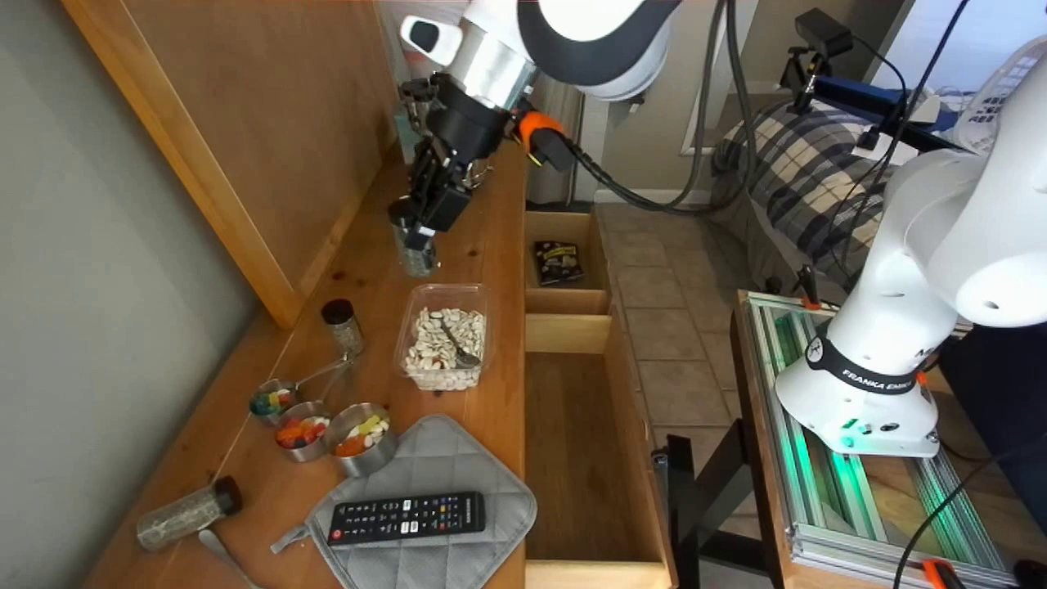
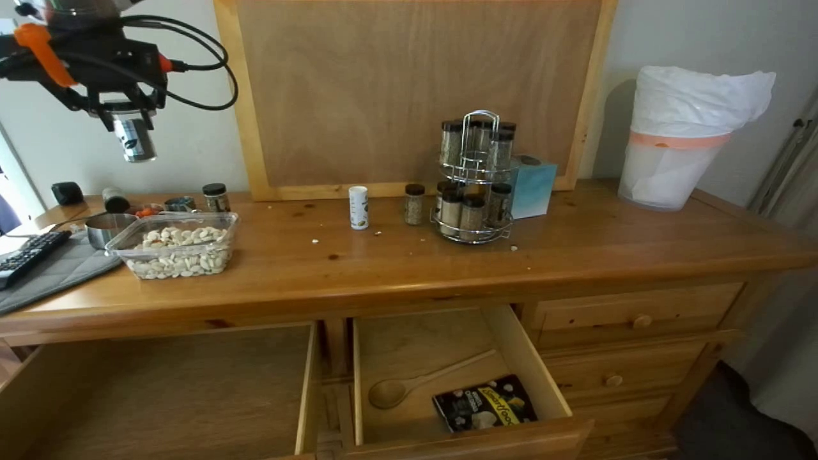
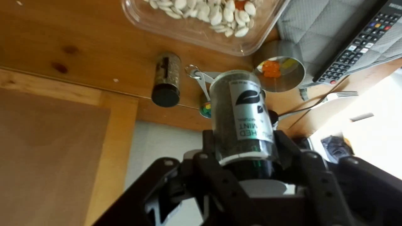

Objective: Put the spice bottle on the rack

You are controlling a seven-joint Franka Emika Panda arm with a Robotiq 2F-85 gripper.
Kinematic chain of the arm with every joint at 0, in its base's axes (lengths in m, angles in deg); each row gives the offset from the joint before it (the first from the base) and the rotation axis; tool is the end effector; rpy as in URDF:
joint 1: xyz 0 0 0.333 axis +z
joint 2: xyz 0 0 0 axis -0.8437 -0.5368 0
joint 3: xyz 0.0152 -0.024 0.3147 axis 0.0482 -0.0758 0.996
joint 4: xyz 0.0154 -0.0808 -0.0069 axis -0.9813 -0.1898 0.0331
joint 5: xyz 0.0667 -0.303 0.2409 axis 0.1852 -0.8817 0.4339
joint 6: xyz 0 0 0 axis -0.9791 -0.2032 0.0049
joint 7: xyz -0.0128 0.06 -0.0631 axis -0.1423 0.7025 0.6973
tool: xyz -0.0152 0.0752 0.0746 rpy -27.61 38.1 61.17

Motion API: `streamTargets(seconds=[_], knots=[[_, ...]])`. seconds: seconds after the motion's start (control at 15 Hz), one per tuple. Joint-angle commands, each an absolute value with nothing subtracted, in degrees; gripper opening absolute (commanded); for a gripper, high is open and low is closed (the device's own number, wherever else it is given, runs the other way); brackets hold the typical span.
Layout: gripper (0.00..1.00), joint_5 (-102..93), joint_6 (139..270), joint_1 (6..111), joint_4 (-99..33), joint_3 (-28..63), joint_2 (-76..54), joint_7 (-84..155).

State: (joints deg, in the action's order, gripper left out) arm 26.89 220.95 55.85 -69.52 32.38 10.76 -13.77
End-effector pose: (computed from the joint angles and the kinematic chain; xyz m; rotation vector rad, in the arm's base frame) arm 0.5383 0.0756 0.4558 -2.7564 -0.7953 -0.8070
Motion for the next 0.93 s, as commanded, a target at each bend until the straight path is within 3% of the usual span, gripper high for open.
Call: streamTargets(seconds=[0.0, 0.07, 0.13, 0.87], knots=[[0.23, 15.8, 225.0, 56.7, -80.1, 28.3, 21.4, -0.4], [0.23, 11.3, 225.7, 55.9, -81.6, 27.6, 23.1, 3.6], [0.48, 15.3, 223.9, 59.9, -76.6, 25.2, 17.6, -1.7], [0.48, 10.6, 224.8, 59.7, -80.8, 23.8, 22.1, 3.6]])
